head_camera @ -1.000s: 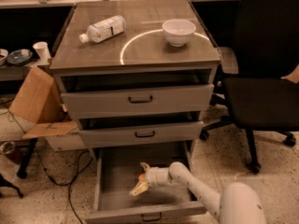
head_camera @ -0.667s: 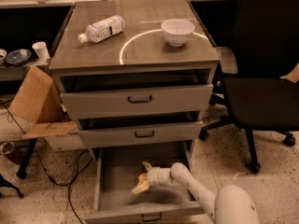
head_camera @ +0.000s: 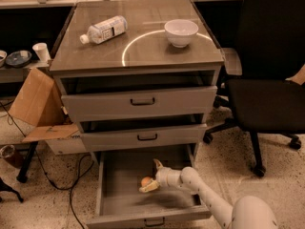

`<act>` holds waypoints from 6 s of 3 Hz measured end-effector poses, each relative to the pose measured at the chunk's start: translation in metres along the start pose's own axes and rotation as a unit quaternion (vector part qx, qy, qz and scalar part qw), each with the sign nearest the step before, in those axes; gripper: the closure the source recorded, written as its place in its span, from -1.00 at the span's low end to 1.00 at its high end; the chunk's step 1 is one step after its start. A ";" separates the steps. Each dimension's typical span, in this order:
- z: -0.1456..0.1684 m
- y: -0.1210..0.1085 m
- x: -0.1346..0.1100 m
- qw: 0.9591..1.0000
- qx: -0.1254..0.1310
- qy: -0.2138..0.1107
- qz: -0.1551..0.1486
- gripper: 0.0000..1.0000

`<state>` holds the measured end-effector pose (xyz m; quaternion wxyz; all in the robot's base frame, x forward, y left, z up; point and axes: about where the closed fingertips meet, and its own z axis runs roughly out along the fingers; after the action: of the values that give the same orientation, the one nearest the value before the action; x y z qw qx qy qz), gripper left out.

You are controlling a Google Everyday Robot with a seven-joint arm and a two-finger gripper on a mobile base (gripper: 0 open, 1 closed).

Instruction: Pick orange from bottom drawer and place on counter

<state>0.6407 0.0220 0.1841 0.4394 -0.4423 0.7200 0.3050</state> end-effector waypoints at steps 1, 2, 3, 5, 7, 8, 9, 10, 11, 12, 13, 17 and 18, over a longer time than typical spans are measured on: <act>-0.002 -0.005 0.008 1.000 0.002 0.011 0.000 -1.00; 0.002 -0.009 0.020 1.000 -0.002 0.024 0.002 -1.00; 0.008 -0.010 0.032 0.999 -0.010 0.033 0.007 -1.00; 0.025 0.002 0.051 0.998 -0.040 0.032 0.019 -1.00; 0.027 0.012 0.052 0.998 -0.066 0.017 0.019 -0.15; 0.022 0.011 0.050 0.998 -0.065 0.011 0.016 0.31; 0.012 0.010 0.044 0.998 -0.060 0.011 0.009 0.78; -0.019 -0.008 0.027 0.999 -0.032 0.022 -0.005 1.00; -0.082 -0.046 -0.013 0.998 0.029 0.049 -0.037 1.00; -0.143 -0.079 -0.060 0.988 0.094 0.095 -0.081 1.00; -0.170 -0.079 -0.115 0.977 0.120 0.130 -0.120 1.00; -0.246 0.076 -0.326 0.934 0.037 0.287 -0.208 1.00; -0.255 0.085 -0.362 0.919 0.033 0.316 -0.232 1.00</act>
Offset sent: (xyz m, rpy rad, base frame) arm 0.0107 -0.0195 -0.0340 -0.0707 0.0445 0.0035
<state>0.5517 -0.0198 0.6244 0.2613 -0.6554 0.7085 0.0151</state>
